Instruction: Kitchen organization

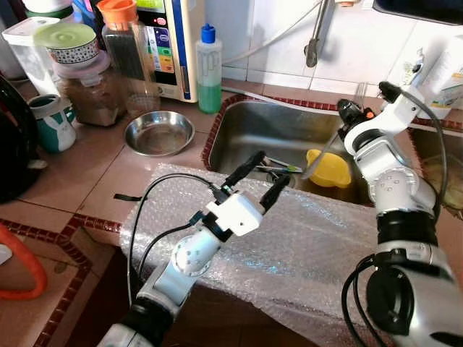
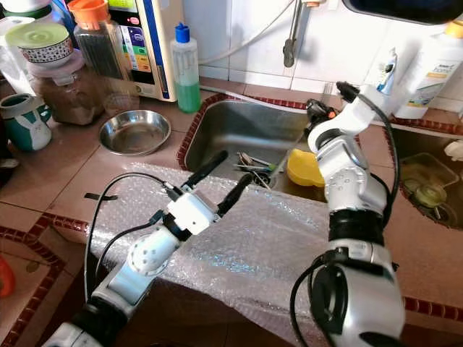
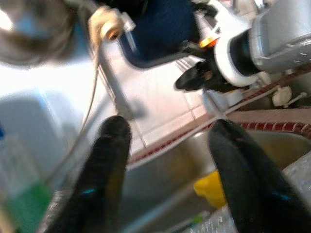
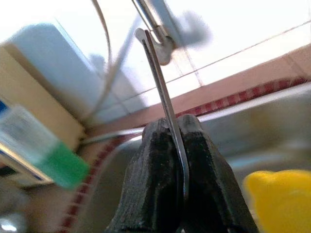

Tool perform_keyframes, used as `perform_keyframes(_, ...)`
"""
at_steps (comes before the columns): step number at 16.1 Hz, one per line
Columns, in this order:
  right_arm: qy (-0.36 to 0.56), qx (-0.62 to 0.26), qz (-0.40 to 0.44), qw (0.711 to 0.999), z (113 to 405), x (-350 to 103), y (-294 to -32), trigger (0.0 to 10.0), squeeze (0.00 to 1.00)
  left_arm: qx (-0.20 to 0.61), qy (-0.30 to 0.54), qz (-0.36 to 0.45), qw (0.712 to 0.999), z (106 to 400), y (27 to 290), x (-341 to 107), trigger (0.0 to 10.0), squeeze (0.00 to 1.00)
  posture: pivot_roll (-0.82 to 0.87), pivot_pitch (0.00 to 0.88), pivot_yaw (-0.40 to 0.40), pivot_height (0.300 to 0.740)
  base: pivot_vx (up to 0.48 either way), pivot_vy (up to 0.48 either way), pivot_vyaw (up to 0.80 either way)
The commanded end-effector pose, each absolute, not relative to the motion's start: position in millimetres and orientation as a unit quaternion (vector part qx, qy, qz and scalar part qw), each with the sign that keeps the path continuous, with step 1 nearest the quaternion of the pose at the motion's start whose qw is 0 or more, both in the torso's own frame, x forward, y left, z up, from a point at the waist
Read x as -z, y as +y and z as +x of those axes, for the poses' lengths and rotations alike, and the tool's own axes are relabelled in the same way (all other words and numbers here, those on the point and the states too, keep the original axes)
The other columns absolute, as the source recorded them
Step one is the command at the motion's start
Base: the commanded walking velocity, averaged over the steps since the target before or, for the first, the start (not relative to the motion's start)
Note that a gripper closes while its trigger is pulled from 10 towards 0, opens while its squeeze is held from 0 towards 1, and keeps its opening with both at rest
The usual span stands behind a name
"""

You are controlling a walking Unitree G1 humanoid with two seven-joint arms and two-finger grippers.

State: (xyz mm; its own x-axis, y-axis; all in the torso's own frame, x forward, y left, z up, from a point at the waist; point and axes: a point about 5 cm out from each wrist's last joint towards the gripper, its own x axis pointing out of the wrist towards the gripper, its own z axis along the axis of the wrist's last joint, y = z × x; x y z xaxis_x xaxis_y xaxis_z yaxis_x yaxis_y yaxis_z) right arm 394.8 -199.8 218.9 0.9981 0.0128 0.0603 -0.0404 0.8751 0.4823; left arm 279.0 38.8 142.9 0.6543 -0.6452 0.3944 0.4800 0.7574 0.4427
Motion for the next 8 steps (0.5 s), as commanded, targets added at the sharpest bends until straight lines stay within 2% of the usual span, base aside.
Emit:
perform_keyframes(1,-0.05,-0.027,0.17,0.984,400,-224,-194,0.0,0.0,0.299,-0.248,0.135,0.912,280,47,-142,10.0,1.0,-0.04,0.086,0.008,0.74,0.0,0.0,0.0)
perform_keyframes(2,-0.053,-0.029,0.159,0.985,400,-223,-194,0.0,0.0,0.298,-0.245,0.133,0.913,280,48,-141,10.0,1.0,-0.04,0.086,0.008,0.74,0.0,0.0,0.0)
perform_keyframes(3,-0.056,-0.048,0.04,0.996,401,-213,-189,0.0,0.0,0.278,-0.227,0.126,0.925,281,57,-140,10.0,1.0,-0.02,0.086,0.008,0.74,0.0,0.0,0.0)
perform_keyframes(4,-0.061,-0.062,-0.018,0.996,400,-209,-185,0.0,0.0,0.272,-0.219,0.124,0.929,281,61,-139,10.0,1.0,-0.02,0.086,0.008,0.74,0.0,0.0,0.0)
perform_keyframes(6,-0.071,-0.087,-0.104,0.988,398,-202,-178,0.0,0.0,0.264,-0.204,0.12,0.935,281,66,-138,10.0,1.0,-0.01,0.084,0.008,0.74,0.0,0.0,0.0)
perform_keyframes(8,-0.088,-0.125,-0.195,0.969,395,-194,-166,0.0,0.0,0.274,-0.191,0.111,0.936,280,67,-137,10.0,1.0,0.0,0.082,0.018,0.74,0.0,0.0,0.0)
